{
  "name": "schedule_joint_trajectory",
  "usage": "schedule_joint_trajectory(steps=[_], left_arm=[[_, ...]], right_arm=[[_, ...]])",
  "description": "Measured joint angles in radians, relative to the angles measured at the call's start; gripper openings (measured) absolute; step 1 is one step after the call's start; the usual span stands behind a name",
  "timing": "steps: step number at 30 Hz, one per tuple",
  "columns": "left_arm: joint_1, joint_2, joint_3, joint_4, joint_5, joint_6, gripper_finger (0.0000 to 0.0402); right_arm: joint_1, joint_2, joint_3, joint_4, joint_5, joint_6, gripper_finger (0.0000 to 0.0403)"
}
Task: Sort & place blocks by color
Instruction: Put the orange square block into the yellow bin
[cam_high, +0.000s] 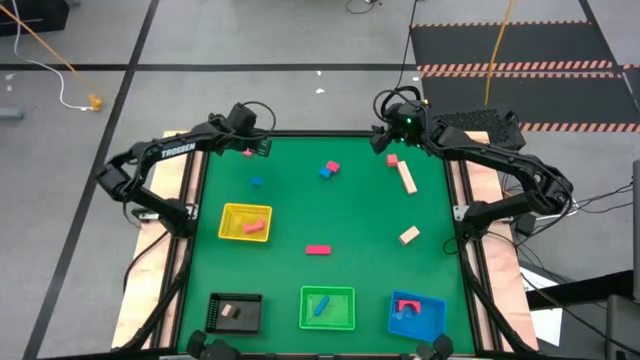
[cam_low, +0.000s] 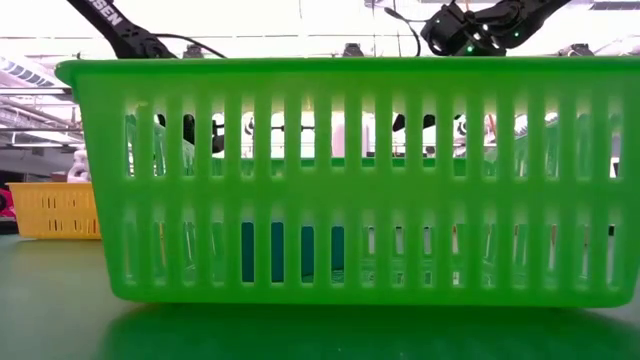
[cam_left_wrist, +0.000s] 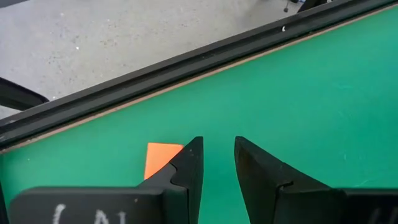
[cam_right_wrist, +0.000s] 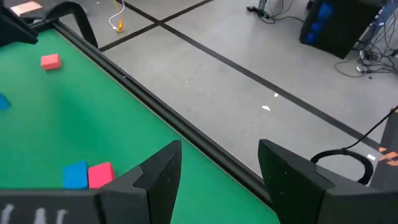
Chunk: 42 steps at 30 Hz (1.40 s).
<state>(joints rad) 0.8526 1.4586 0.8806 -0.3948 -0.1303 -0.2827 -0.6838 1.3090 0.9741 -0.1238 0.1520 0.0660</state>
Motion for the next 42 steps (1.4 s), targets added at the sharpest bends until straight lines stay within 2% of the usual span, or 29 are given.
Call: schedule_joint_trajectory(steps=[11,23,28,33,38,42], left_arm=[[0.001,0.000,0.000,0.002,-0.014,0.017,0.0093],[0.001,0.000,0.000,-0.001,-0.053,-0.101,0.0093],[-0.004,0.000,0.000,-0.066,-0.071,-0.067,0.0093],[-0.005,0.000,-0.002,-0.119,-0.073,-0.162,0.0093],[-0.011,0.000,-0.002,-0.115,-0.072,-0.169,0.0092],[-0.024,0.000,-0.002,-0.115,-0.071,-0.172,0.0066]], right_arm=[[0.000,0.000,0.000,-0.013,0.001,0.008,0.0206],[0.000,0.000,0.000,-0.011,0.001,0.009,0.0206],[0.000,0.000,0.000,-0.011,0.001,0.009,0.0206],[0.000,0.000,0.000,-0.011,0.001,0.031,0.0206],[0.000,0.000,0.000,-0.017,0.001,0.029,0.0206],[0.000,0.000,0.000,-0.043,0.002,0.028,0.0206]])
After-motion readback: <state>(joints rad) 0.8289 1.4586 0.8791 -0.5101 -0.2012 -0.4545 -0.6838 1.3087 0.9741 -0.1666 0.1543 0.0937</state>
